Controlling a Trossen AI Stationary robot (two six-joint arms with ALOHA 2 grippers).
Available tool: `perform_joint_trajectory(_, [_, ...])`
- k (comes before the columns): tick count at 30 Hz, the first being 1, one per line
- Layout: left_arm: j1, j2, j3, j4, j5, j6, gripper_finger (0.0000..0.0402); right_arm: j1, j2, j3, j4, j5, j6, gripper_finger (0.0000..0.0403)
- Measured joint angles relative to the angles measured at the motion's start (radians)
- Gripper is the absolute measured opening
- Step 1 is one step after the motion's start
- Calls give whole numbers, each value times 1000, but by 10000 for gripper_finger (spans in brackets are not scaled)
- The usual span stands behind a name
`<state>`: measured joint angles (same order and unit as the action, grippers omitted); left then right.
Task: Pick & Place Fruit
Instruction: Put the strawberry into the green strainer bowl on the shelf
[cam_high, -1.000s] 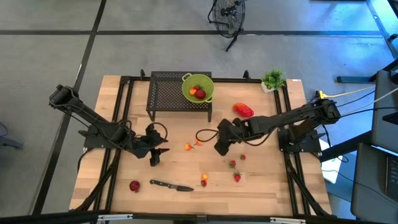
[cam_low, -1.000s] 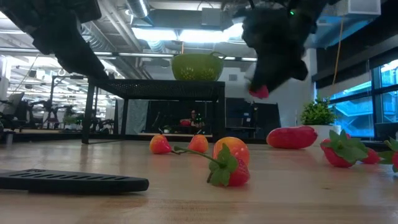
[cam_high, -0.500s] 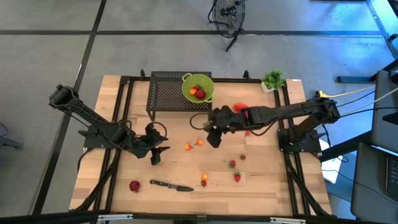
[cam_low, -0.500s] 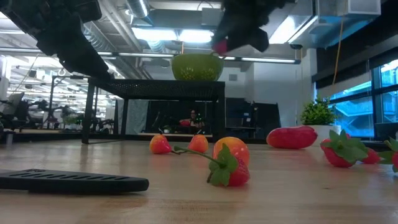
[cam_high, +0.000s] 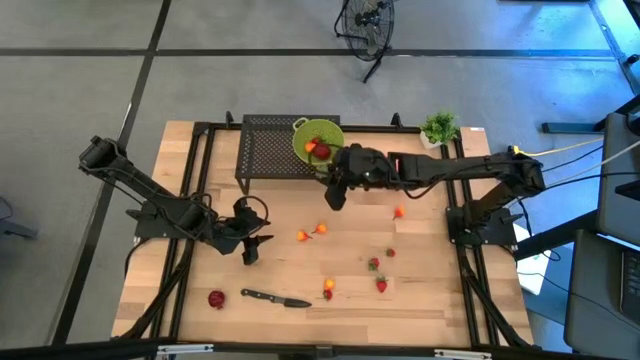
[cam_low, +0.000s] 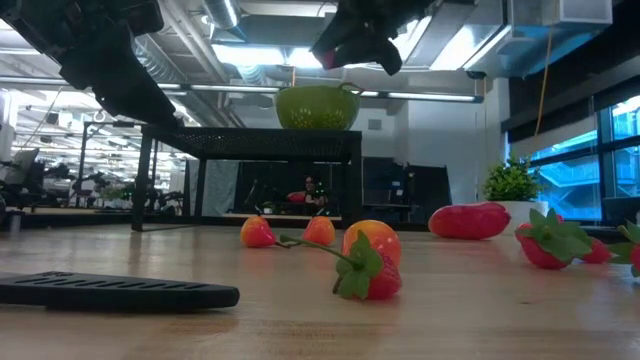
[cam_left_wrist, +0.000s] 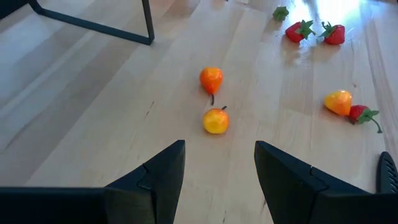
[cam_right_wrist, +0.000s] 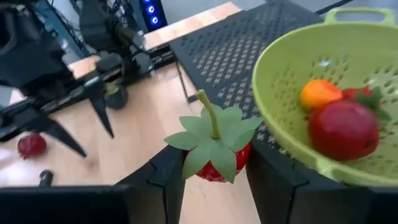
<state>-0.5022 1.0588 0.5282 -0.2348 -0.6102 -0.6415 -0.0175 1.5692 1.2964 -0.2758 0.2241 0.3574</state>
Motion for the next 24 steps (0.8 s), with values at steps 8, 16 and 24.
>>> perform_joint_trajectory(8, [0, 0, 0, 0, 0, 0, 189, -56, 0, 0, 48, 1, -37, 141])
perform_joint_trajectory(16, [0, 0, 0, 0, 0, 0, 189, -140, 0, 0, 65, 4, -98, 153])
perform_joint_trajectory(24, [0, 0, 0, 0, 0, 0, 189, -196, 0, 0, 2, -4, -107, 140])
